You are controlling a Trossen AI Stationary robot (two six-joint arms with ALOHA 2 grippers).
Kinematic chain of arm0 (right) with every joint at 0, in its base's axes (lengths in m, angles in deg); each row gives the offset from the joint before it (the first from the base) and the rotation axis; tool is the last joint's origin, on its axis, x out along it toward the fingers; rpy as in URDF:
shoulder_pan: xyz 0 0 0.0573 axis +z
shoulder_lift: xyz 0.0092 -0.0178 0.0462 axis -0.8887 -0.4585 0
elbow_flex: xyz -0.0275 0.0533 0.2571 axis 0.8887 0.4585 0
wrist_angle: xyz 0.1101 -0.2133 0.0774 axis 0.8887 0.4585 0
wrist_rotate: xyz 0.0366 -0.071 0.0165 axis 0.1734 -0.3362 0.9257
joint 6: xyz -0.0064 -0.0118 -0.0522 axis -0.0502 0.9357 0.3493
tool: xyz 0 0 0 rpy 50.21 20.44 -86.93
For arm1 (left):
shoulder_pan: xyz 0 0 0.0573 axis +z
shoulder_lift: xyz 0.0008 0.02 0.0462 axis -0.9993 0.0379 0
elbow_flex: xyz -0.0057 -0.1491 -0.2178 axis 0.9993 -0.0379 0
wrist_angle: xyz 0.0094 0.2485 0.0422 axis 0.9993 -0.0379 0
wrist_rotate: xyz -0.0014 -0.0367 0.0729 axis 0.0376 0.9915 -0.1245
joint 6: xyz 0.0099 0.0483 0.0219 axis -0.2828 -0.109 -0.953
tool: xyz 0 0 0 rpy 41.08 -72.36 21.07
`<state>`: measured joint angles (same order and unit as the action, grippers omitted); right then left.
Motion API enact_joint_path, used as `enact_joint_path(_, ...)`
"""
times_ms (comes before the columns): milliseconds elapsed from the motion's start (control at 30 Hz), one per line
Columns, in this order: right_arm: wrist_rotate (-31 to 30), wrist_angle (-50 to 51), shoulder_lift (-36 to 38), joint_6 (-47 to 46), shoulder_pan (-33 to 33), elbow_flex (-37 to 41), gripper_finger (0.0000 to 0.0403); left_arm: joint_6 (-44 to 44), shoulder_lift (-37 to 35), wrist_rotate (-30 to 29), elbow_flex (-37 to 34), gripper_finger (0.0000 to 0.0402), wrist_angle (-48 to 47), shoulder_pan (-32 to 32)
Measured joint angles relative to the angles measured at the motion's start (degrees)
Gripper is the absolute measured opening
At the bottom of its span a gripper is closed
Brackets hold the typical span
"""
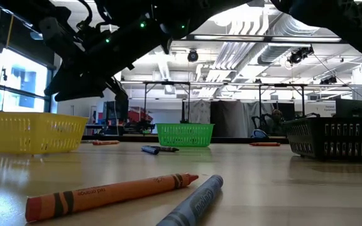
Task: Sort crayons
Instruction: Put the blue crayon into the yellow basket
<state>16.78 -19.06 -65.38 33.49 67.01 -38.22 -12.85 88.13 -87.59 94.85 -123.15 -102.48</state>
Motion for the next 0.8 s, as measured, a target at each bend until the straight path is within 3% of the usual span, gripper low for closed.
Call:
enact_joint_path(200,0.32,1.65,0.32,0.11,0.00,0.00,0.0128,0.02,0.00,0.02,0.00,0.0085,-0.02,0.00)
enact_joint_path(533,-2.80,33.72,7.34,-3.69,-0.13,-0.03,0.0108,0.04,0.00,0.63,0.00,0.0085,-0.55,0.00)
enact_joint_path(800,-2.02,44.05,5.67,-10.65,-0.03,0.13,0.0106,0.04,0.00,0.63,0.00,0.0085,-0.52,0.00)
